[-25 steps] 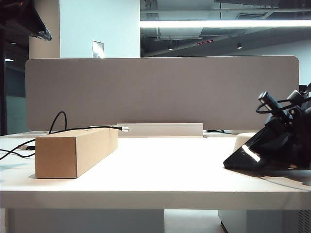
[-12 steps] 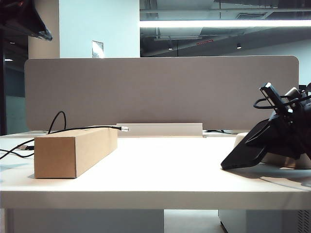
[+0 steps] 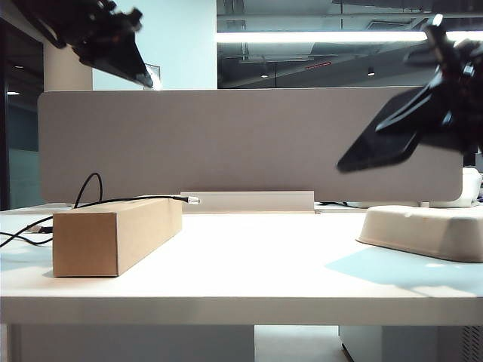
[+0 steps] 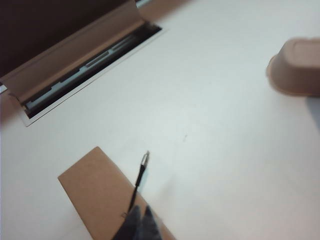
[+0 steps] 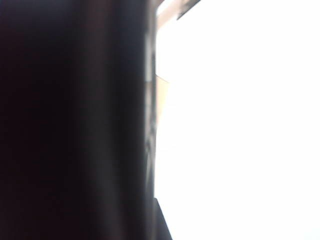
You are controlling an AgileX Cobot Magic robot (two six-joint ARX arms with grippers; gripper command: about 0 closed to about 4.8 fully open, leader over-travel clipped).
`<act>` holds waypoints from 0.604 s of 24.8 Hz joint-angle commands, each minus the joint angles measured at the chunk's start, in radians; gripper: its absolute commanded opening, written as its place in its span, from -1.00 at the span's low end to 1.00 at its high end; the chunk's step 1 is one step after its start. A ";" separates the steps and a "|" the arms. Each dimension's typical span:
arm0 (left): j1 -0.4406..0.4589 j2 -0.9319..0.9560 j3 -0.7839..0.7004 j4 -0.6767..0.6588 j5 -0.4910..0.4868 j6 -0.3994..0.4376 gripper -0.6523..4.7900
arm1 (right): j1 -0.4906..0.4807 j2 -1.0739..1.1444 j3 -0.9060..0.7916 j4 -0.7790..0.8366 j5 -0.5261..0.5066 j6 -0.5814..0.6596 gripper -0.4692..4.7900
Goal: Pick up the charging cable and the phone, plug the charging cable into the charging port on the phone, and finally place them back on the table.
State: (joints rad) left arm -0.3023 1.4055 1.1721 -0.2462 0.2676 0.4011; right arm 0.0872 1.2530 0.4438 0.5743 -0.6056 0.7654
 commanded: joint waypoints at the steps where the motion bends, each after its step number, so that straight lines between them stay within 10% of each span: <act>1: -0.009 0.083 0.090 -0.020 0.001 0.044 -0.77 | -0.002 -0.079 0.008 -0.012 -0.020 -0.010 -0.86; 15: -0.018 0.531 0.556 -0.292 0.011 0.175 -0.47 | -0.001 -0.255 0.008 -0.173 -0.065 -0.040 -0.86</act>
State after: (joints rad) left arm -0.3157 1.9137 1.6905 -0.5068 0.2623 0.5724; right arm 0.0868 1.0084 0.4442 0.3847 -0.6533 0.7437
